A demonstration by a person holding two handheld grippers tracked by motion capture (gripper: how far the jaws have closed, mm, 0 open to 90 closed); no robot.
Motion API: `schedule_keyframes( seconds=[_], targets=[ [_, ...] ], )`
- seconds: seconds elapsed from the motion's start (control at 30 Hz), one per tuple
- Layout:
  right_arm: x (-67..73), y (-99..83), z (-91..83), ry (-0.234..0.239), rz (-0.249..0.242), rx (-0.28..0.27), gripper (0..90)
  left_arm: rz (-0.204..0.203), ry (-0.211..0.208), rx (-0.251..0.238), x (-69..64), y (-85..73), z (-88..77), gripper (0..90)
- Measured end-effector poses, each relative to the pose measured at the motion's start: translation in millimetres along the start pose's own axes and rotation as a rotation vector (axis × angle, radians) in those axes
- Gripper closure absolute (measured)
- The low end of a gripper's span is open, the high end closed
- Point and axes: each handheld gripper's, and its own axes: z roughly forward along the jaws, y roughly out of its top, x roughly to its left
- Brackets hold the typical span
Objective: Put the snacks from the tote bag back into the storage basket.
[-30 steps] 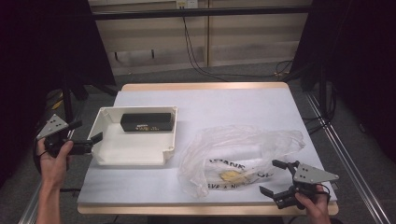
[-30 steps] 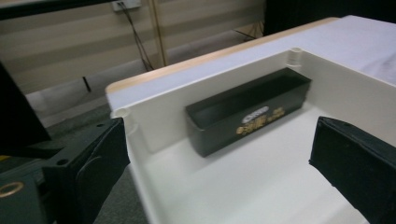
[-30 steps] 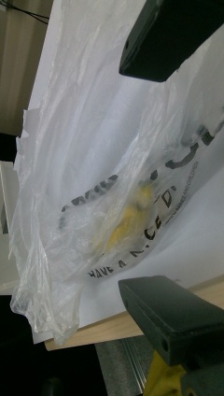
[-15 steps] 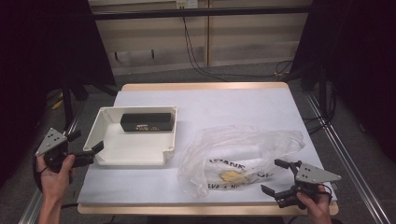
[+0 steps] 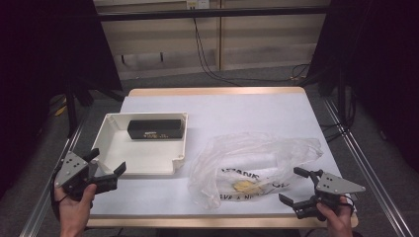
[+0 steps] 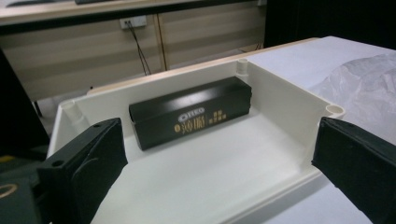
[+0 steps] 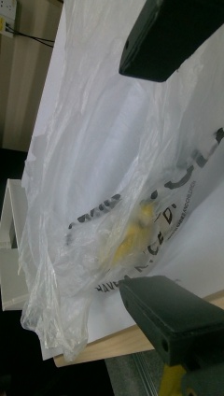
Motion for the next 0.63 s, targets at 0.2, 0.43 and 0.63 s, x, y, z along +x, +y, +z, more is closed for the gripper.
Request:
schedule_keyframes(
  seconds=[0.2,0.43,0.63],
  targets=[
    [-1.6,0.0,-2.9,-0.01,0.006,-0.004,0.2,-0.004,0.0,0.043,-34.7,-8.8,0.9,2.1],
    [-2.3,0.6,-4.4,-0.016,0.01,-0.011,0.3,-0.018,-0.008,0.032,-65.1,-18.3,13.2,1.7],
    [-4.9,0.1,-9.9,-0.03,0.014,-0.022,0.3,-0.052,-0.062,0.063,-71.4,-38.8,16.7,2.2]
  ],
)
